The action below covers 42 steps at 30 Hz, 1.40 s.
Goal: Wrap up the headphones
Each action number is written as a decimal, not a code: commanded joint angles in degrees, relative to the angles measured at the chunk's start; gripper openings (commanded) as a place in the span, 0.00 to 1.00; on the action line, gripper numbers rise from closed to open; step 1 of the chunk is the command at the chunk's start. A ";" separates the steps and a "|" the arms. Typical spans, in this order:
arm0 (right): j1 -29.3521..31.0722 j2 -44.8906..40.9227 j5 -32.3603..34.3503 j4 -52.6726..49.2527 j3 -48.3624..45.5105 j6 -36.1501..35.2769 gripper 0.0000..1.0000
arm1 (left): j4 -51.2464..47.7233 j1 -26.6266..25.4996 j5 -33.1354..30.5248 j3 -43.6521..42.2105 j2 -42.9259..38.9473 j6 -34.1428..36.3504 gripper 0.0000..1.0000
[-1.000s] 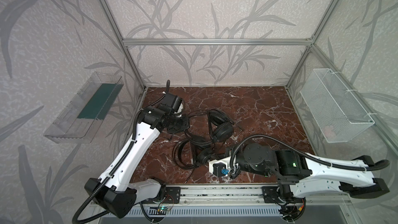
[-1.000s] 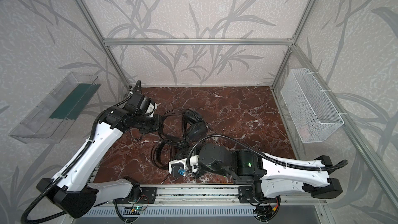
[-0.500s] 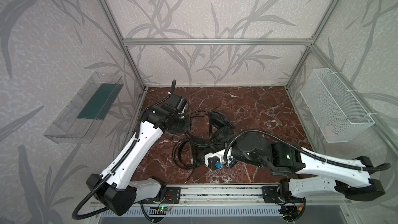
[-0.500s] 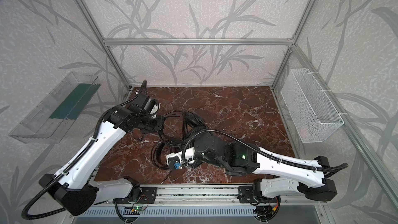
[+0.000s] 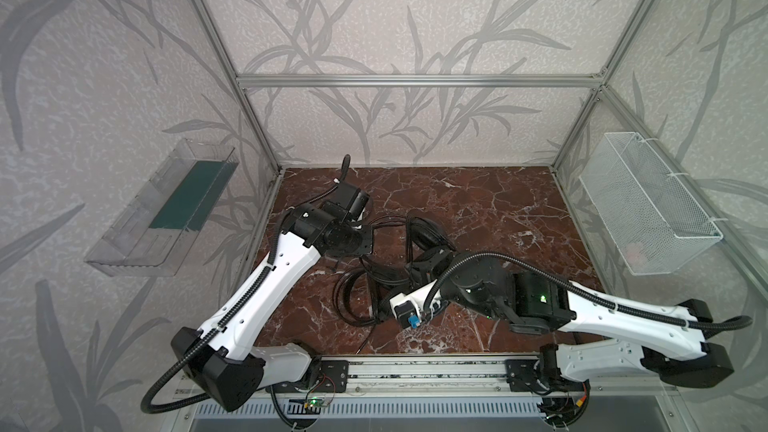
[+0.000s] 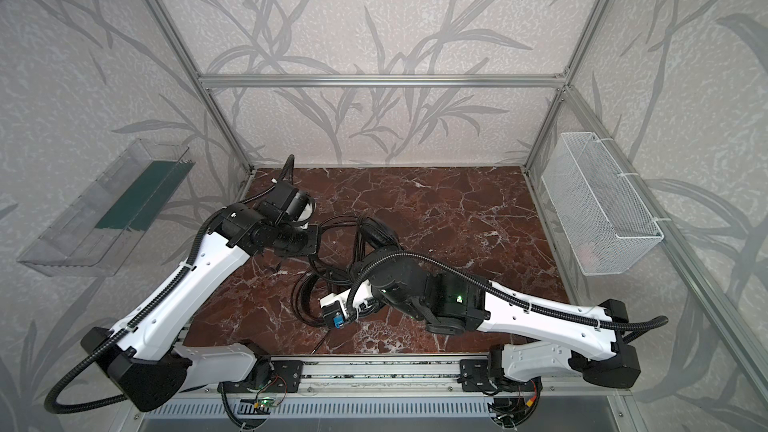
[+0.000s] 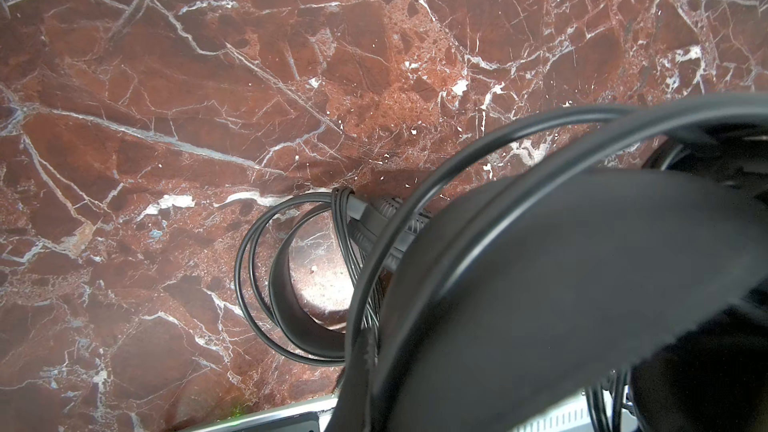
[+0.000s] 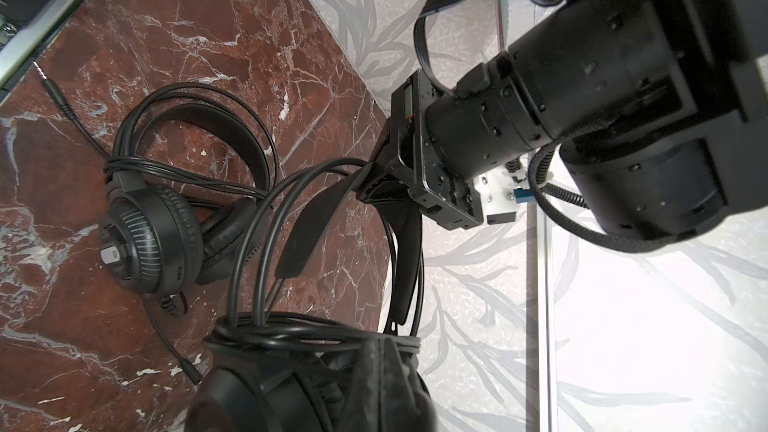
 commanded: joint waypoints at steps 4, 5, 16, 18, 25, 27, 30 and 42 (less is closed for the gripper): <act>-3.53 -0.79 -2.84 2.01 2.66 -3.43 0.00 | 0.42 -2.50 -1.74 2.64 0.14 2.69 0.00; -4.05 -0.94 -4.46 0.85 3.26 -1.74 0.00 | 0.28 -2.81 -1.88 2.70 0.03 2.78 0.00; -7.07 0.40 -16.06 -13.68 10.73 12.92 0.03 | 0.86 -4.78 1.51 1.67 -1.83 3.78 0.00; -7.70 1.32 -15.87 -16.36 11.50 14.05 0.02 | 0.82 -4.92 1.93 1.36 -2.21 4.02 0.00; -9.12 1.94 -16.36 -21.33 12.41 18.17 0.06 | -0.16 -5.13 3.95 -0.08 -4.07 6.05 0.00; -9.38 1.94 -16.27 -21.63 11.89 18.75 0.08 | -0.43 -5.15 5.11 -0.97 -4.76 6.32 0.00; -9.43 2.28 -16.69 -22.82 11.78 19.10 0.08 | -0.41 -5.20 8.23 -3.14 -5.89 6.84 0.00; -9.69 5.01 -16.63 -23.40 12.44 18.40 0.06 | -0.40 -5.49 12.03 -6.17 -8.11 7.64 0.00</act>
